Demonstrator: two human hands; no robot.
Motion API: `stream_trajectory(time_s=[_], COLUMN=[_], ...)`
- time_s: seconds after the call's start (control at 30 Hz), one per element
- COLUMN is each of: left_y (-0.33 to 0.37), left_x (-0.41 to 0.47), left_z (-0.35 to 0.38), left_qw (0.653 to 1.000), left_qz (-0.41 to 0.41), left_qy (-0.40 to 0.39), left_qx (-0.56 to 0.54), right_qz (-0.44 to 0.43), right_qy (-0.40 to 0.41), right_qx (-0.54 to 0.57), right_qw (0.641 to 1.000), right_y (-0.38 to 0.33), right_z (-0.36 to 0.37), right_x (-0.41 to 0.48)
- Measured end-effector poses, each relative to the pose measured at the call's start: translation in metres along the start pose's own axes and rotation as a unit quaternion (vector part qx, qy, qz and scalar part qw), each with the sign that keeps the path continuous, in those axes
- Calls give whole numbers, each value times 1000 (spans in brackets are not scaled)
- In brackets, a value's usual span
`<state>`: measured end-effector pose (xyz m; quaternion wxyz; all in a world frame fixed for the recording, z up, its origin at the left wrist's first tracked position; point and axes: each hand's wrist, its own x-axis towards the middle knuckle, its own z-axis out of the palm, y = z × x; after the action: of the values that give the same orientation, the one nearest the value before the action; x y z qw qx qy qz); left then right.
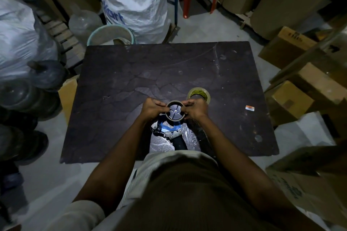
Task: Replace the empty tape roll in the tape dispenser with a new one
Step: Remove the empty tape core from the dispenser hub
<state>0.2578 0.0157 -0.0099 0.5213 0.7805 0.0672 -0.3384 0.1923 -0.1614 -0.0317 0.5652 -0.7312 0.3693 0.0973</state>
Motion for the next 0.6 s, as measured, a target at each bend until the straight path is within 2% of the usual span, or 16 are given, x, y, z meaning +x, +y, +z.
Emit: stream_trajectory(time_s=[0.17,0.33,0.6], left_y=[5,-6,-9], left_x=[-9,-6,-4], left_z=[3,3,6], left_qw=[1000,997,991], left_qz=[-7,2,13], left_qy=[18,63,89], left_qx=[-3,43,101], right_qz=[6,-1,-11], right_qy=[26,50,95], right_qx=[-20,-57,-78], right_qw=[999,997,992], right_y=[-4,-6,-12], right_z=[1,4,7], right_x=[-3,-2,-16])
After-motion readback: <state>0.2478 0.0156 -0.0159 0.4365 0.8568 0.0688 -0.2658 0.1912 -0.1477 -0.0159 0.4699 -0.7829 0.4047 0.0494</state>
